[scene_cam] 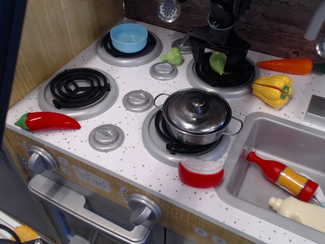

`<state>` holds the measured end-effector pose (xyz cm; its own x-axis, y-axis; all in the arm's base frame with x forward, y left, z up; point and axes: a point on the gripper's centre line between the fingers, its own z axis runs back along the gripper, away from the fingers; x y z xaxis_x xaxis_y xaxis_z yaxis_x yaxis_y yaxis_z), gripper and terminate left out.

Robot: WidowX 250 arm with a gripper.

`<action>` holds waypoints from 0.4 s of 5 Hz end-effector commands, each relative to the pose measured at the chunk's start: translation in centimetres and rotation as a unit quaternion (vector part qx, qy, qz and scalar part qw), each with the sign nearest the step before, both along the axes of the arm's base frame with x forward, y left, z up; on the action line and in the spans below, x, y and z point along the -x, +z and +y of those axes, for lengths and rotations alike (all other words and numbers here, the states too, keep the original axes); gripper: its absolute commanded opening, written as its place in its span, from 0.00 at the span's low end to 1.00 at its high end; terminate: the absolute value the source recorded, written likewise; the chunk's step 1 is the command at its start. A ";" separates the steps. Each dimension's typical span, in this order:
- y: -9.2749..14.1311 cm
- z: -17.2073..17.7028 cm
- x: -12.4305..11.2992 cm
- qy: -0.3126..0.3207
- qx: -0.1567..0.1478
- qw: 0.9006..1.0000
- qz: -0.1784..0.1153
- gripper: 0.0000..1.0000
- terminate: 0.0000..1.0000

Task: Put pear in bowl

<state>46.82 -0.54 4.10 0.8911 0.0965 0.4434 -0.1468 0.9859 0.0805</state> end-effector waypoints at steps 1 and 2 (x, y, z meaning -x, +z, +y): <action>1.8 0.8 -1.8 -0.017 0.003 0.999 -0.039 1.00 0.00; 0.4 0.9 -2.2 -0.023 0.016 0.998 -0.050 1.00 0.00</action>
<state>48.39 -0.03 2.36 0.8680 0.0868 0.4889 -0.1115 0.9935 0.0215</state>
